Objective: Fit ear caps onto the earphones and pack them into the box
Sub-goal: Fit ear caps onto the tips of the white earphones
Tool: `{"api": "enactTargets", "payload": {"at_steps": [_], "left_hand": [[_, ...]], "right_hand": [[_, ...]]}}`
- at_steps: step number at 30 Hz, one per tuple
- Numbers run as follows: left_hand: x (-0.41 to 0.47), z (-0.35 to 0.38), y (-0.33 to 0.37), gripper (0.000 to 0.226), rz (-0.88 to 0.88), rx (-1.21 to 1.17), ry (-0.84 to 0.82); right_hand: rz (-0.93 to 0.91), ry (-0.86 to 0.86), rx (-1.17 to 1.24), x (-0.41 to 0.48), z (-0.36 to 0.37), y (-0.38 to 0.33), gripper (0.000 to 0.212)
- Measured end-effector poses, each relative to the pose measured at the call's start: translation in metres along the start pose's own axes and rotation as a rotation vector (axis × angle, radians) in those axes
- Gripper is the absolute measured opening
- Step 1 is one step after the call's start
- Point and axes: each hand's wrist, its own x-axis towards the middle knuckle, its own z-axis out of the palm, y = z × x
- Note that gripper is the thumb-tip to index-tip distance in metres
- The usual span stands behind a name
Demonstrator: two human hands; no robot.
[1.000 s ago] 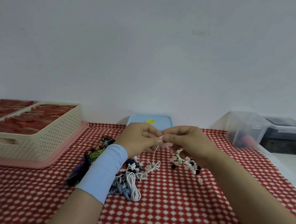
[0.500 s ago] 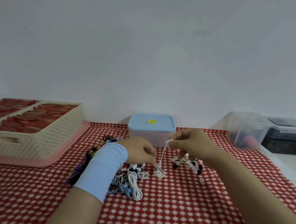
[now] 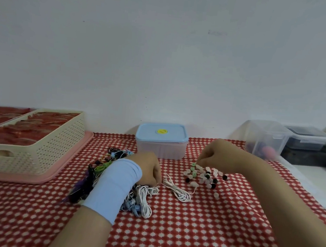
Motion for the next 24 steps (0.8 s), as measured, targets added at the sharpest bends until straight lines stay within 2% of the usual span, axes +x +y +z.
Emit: {"api": "enactTargets", "payload": {"at_steps": [8, 11, 13, 16, 19, 21, 24], "left_hand": [[-0.008, -0.017, 0.004, 0.008, 0.061, -0.166, 0.21], [-0.011, -0.019, 0.003, 0.005, 0.111, -0.3, 0.347], [-0.01, -0.017, 0.006, 0.007, 0.143, -0.441, 0.393], [-0.007, -0.007, 0.011, 0.015, 0.13, -0.642, 0.323], [-0.005, -0.002, 0.012, 0.011, 0.118, -0.669, 0.269], [-0.012, -0.01, 0.007, 0.012, 0.11, -0.573, 0.178], [-0.026, -0.026, -0.003, 0.014, 0.059, -0.332, -0.05]], "right_hand": [[-0.013, -0.081, -0.064, 0.002, 0.001, 0.008, 0.023], [-0.01, -0.1, -0.087, 0.002, 0.003, 0.006, 0.028], [-0.004, -0.117, -0.107, 0.002, 0.004, 0.006, 0.022], [0.005, -0.137, -0.145, 0.005, 0.01, 0.006, 0.015], [0.0, -0.136, -0.152, 0.006, 0.013, 0.006, 0.015], [-0.007, -0.14, -0.151, 0.005, 0.011, 0.007, 0.013], [-0.017, -0.115, -0.108, 0.003, 0.005, 0.01, 0.013]]}}
